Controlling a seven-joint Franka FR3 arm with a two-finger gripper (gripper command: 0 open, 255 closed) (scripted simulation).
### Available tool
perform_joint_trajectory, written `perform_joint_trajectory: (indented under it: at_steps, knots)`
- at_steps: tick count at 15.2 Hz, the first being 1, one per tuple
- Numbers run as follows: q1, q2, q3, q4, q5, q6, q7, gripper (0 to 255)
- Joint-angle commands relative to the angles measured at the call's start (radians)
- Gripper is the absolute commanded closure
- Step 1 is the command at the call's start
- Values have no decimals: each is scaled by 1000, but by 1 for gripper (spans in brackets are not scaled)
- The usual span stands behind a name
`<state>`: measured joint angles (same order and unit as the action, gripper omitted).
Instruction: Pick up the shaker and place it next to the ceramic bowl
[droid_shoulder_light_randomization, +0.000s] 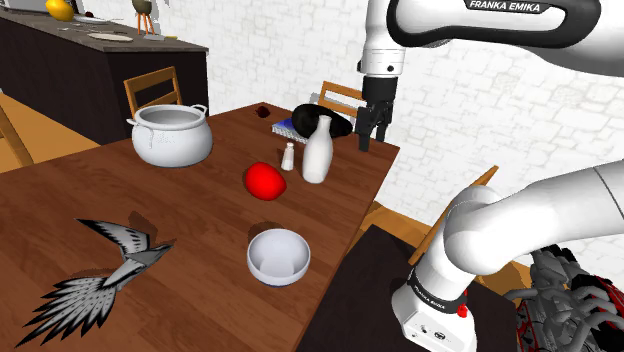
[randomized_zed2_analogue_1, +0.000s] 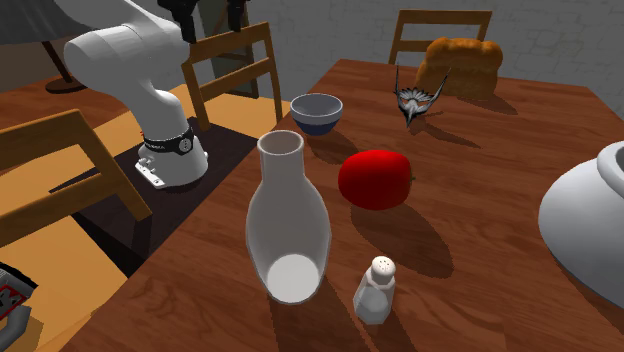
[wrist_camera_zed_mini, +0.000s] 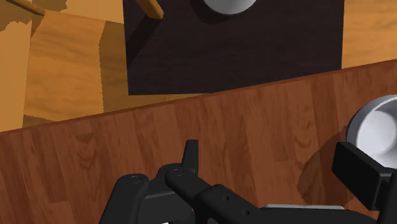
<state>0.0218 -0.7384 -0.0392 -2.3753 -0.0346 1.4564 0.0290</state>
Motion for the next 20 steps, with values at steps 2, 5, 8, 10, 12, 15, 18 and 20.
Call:
perform_joint_trajectory:
  at_steps: [2,5,8,10,12,15,18,20]
  knots:
    - [-2,39,-4,13,-6,23,-3,0]
    - [-9,157,-17,60,-20,87,-10,0]
    - [-16,277,-29,118,-32,141,-16,0]
    - [-20,357,-37,163,-38,171,-21,0]
    - [-25,437,-45,214,-43,196,-25,0]
    - [-31,558,-56,299,-48,225,-32,0]
    - [-38,679,-65,396,-50,242,-40,0]
    - [-43,761,-72,468,-50,248,-46,0]
